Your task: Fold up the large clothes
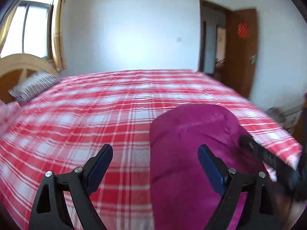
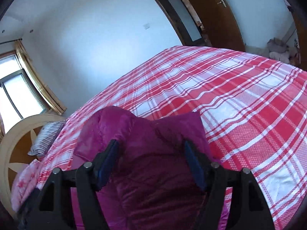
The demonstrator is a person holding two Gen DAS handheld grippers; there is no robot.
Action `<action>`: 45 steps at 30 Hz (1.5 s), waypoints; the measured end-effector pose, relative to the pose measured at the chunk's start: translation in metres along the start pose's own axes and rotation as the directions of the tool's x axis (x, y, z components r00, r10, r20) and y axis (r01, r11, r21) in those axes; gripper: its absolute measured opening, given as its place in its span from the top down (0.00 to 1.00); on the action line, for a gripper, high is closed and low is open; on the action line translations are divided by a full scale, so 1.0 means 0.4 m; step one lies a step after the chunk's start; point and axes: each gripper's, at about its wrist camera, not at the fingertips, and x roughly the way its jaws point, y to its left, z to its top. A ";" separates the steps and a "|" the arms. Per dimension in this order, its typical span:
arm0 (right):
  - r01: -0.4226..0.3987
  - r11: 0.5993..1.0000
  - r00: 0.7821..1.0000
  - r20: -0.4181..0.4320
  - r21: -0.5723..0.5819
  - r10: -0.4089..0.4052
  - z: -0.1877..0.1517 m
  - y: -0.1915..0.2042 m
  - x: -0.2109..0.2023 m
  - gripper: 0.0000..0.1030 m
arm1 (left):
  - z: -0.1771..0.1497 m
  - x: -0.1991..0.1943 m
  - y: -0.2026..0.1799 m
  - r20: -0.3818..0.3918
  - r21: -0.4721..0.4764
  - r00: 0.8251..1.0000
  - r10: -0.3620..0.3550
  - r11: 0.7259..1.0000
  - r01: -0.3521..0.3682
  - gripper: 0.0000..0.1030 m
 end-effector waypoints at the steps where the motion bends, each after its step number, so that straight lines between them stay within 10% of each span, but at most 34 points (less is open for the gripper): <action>1: 0.035 0.999 0.999 0.000 -0.027 -0.035 -0.006 0.007 -0.001 0.34 | 0.015 0.031 -0.029 -0.030 0.018 0.999 0.037 0.999 -0.036 0.12; 8: 0.124 0.992 0.992 -0.019 -0.035 -0.124 -0.015 -0.043 0.032 0.37 | -0.013 0.185 -0.112 -0.200 0.125 0.971 0.130 0.986 -0.106 0.12; 27: 0.133 0.990 0.984 -0.125 0.036 -0.128 -0.038 -0.095 0.086 0.34 | 0.038 0.187 -0.129 -0.151 0.057 0.988 0.036 0.998 -0.027 0.05; 45: 0.150 0.988 0.978 -0.153 0.029 -0.144 -0.043 -0.101 0.101 0.33 | -0.020 0.326 -0.126 -0.308 -0.010 0.951 -0.021 1.000 0.019 0.01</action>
